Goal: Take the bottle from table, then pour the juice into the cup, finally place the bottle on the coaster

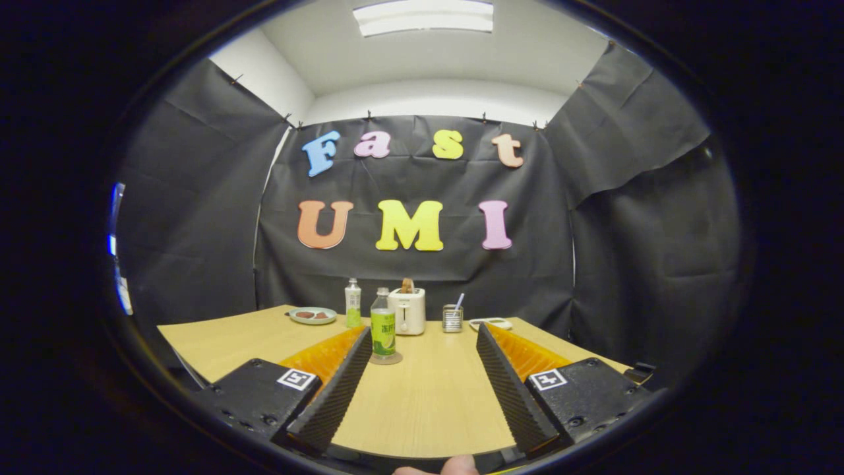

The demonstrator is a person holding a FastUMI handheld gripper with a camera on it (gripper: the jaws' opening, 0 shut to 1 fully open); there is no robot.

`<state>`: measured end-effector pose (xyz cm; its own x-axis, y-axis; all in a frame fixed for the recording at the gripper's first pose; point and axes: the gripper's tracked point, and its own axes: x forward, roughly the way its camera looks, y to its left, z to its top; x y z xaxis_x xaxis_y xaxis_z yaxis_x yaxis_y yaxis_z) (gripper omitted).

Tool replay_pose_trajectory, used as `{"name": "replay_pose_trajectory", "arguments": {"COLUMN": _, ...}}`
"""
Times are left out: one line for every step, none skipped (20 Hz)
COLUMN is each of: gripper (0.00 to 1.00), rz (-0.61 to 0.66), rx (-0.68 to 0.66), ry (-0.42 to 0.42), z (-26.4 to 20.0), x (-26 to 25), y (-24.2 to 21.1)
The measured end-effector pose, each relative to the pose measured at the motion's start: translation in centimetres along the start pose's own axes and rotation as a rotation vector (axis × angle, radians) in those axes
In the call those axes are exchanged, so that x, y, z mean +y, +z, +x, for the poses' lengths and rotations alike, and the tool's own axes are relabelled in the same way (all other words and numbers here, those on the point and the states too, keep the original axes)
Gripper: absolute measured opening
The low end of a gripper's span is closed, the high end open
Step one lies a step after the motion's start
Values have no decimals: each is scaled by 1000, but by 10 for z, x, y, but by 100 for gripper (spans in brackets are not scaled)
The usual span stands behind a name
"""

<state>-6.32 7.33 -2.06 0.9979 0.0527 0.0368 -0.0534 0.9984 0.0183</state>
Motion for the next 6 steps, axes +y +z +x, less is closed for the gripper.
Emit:
{"name": "replay_pose_trajectory", "arguments": {"gripper": 100, "rz": 4, "rx": 7, "ry": 4, "z": 1, "x": 2, "y": -1}}
{"name": "replay_pose_trajectory", "arguments": {"gripper": 100, "rz": 9, "rx": 7, "ry": 5, "z": 0, "x": 2, "y": -1}}
{"name": "replay_pose_trajectory", "arguments": {"gripper": 100, "rz": 10, "rx": 7, "ry": 4, "z": -1, "x": 2, "y": -1}}
{"name": "replay_pose_trajectory", "arguments": {"gripper": 100, "rz": 9, "rx": 7, "ry": 3, "z": 0, "x": 2, "y": -2}}
{"name": "replay_pose_trajectory", "arguments": {"gripper": 100, "rz": 10, "rx": 8, "ry": 4, "z": 2, "x": 3, "y": -3}}
{"name": "replay_pose_trajectory", "arguments": {"gripper": 100, "rz": 12, "rx": 11, "ry": 6, "z": 2, "x": 4, "y": -4}}
